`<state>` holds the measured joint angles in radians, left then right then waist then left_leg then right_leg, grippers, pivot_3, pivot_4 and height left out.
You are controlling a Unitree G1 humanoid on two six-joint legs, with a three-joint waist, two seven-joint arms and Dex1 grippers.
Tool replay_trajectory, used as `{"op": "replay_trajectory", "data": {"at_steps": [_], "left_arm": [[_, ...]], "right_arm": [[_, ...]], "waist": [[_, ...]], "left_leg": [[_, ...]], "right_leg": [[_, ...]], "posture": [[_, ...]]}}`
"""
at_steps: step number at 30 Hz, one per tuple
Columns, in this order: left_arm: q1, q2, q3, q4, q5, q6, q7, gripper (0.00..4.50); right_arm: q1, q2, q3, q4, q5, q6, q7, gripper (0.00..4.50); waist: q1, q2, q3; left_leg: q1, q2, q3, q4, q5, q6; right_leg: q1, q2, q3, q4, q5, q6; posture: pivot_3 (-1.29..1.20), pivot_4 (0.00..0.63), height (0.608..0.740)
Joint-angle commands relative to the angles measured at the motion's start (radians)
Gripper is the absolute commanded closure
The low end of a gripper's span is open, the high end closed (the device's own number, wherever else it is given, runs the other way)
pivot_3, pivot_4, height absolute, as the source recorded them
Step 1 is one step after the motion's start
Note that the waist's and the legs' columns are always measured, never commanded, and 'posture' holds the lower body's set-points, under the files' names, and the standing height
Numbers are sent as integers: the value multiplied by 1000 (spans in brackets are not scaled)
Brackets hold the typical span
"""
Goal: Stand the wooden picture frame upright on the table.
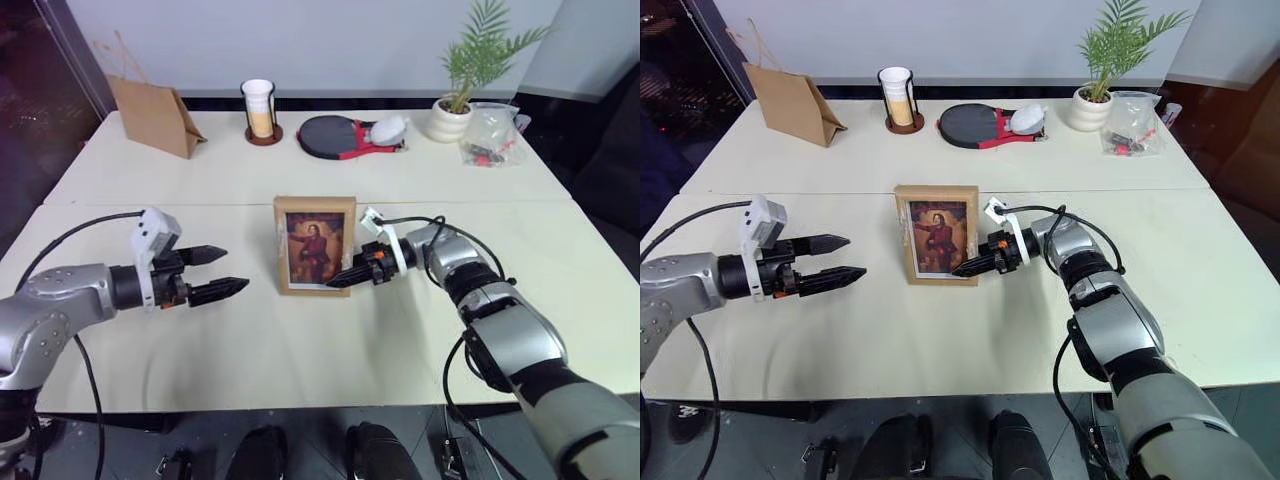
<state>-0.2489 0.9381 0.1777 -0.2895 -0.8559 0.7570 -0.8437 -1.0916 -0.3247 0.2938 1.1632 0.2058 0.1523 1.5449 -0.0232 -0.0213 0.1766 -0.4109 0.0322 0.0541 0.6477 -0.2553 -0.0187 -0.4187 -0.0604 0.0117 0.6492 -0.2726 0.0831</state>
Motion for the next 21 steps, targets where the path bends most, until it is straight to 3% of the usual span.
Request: {"op": "replay_trajectory", "data": {"at_steps": [1,5,10,16,21], "left_arm": [[-12,-1,33,-43,3,7,3,0],[-10,-5,42,-55,-2,18,3,0],[-14,-5,50,-62,0,28,-2,0],[-8,4,121,-72,-63,67,-29,0],[46,26,161,-99,-52,71,-45,0]], "right_arm": [[-12,5,-33,37,-50,-25,-21,1988],[5,-36,-64,9,-71,-27,20,48],[101,-176,-99,-178,-81,-48,31,48],[383,-438,-285,-934,42,189,-96,48],[526,-561,-434,-1301,145,419,-226,48]], "waist": [[0,0,0],[2,0,0],[11,0,0],[8,2,1],[-3,2,1]], "left_leg": [[0,0,0,0,0,0],[0,0,0,0,0,0],[0,0,0,0,0,0],[-2,0,0,0,-1,1],[2,2,0,0,-1,1]], "right_leg": [[0,0,0,1,0,0],[0,1,0,1,0,0],[0,0,0,0,0,0],[-1,0,0,0,0,1],[1,4,1,1,0,0]], "posture": [[0,150,740],[0,150,740],[0,150,740],[0,150,740],[0,150,740]]}}
